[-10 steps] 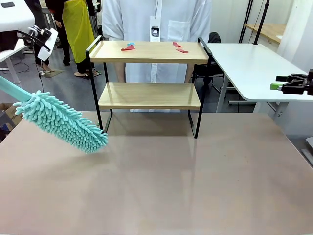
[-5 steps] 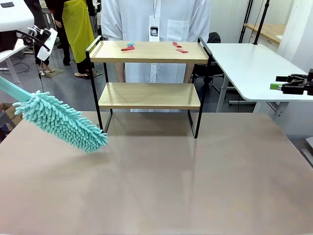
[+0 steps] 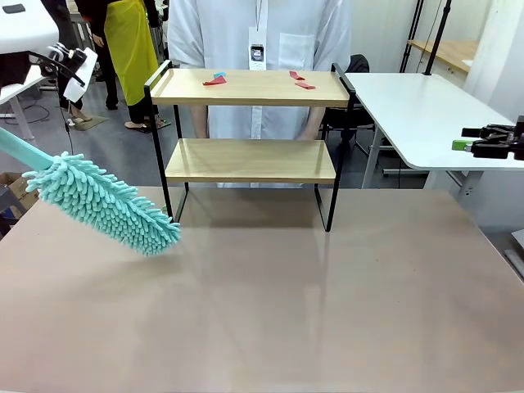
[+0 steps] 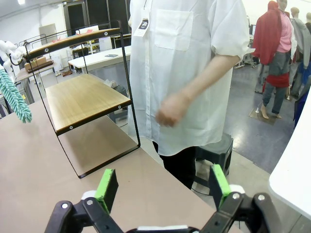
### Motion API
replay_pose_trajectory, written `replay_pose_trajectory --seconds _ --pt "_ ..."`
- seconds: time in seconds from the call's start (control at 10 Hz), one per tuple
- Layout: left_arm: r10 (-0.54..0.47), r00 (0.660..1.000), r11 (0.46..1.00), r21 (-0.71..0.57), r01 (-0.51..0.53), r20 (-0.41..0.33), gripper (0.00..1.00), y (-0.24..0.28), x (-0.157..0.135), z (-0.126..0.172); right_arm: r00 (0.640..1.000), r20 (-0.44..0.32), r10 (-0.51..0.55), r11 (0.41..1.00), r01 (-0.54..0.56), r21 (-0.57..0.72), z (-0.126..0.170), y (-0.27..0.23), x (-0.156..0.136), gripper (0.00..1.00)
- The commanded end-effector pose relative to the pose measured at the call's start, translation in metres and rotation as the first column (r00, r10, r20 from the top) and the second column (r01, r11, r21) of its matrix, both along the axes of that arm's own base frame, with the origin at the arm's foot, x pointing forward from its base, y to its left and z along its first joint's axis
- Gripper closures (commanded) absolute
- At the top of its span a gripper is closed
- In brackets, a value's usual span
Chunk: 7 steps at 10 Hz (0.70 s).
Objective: Clean the shelf.
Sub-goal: Clean the specific section of the Shelf indicated by the human with the Duster.
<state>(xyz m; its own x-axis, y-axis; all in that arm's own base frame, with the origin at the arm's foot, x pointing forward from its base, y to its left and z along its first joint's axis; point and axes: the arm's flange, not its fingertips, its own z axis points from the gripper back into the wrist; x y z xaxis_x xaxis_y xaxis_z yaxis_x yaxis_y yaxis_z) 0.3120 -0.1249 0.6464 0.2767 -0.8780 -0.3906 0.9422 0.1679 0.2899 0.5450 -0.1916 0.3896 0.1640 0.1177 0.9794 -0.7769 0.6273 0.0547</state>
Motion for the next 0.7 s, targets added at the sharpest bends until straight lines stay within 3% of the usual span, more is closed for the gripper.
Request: replay_pose_trajectory --seconds 0.0,0.6 --pt "0.006 1.000 1.000 -0.001 -0.006 0.009 0.87 0.0027 0.0005 0.0019 1.000 0.006 0.003 1.000 -0.003 0.000 0.0030 0.0022 0.0003 0.00" --pt "0.006 1.000 1.000 -0.001 -0.006 0.009 0.87 0.0027 0.0005 0.0019 1.000 0.006 0.003 1.000 -0.003 0.000 0.0030 0.0022 0.0003 0.00"
